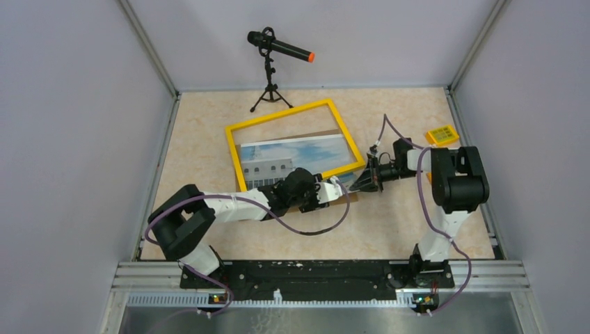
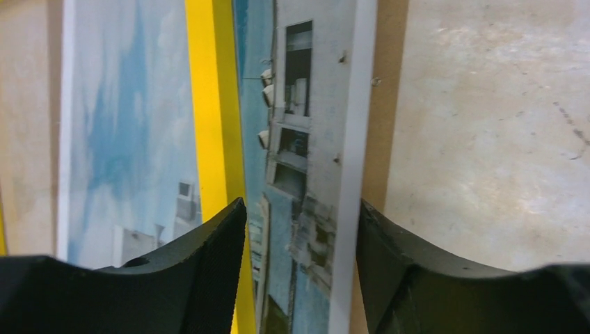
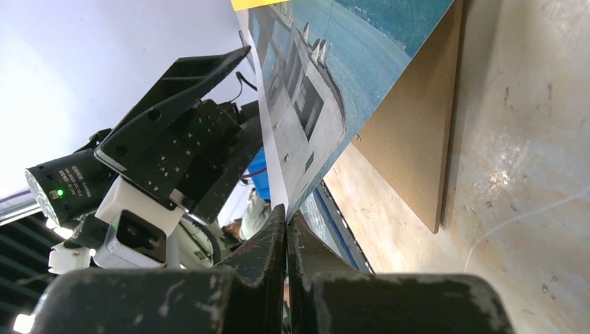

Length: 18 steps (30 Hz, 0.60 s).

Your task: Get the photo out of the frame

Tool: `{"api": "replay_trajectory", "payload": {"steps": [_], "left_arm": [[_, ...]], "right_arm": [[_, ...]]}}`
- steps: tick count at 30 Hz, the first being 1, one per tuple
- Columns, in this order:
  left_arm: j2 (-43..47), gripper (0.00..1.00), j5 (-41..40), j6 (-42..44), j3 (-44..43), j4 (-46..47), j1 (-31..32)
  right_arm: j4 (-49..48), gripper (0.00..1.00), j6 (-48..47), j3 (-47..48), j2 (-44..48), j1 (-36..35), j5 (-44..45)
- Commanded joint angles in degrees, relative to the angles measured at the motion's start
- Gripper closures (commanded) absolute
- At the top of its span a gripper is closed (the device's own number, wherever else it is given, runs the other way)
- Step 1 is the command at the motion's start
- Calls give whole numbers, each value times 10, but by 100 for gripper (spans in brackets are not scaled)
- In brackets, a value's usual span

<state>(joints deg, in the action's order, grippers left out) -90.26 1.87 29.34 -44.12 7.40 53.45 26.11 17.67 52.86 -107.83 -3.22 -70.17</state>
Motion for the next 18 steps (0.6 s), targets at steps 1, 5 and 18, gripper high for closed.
{"api": "replay_trajectory", "payload": {"steps": [1,5,18], "left_arm": [[-3,42,-60,22,10,38,5],[-4,65,-56,32,10,25,12],[56,100,162,-23,-143,-347,24]], "right_arm": [[33,100,-34,4,36,6,-36],[41,100,-42,0,42,5,-40],[251,29,-217,117,55,68,42]]}}
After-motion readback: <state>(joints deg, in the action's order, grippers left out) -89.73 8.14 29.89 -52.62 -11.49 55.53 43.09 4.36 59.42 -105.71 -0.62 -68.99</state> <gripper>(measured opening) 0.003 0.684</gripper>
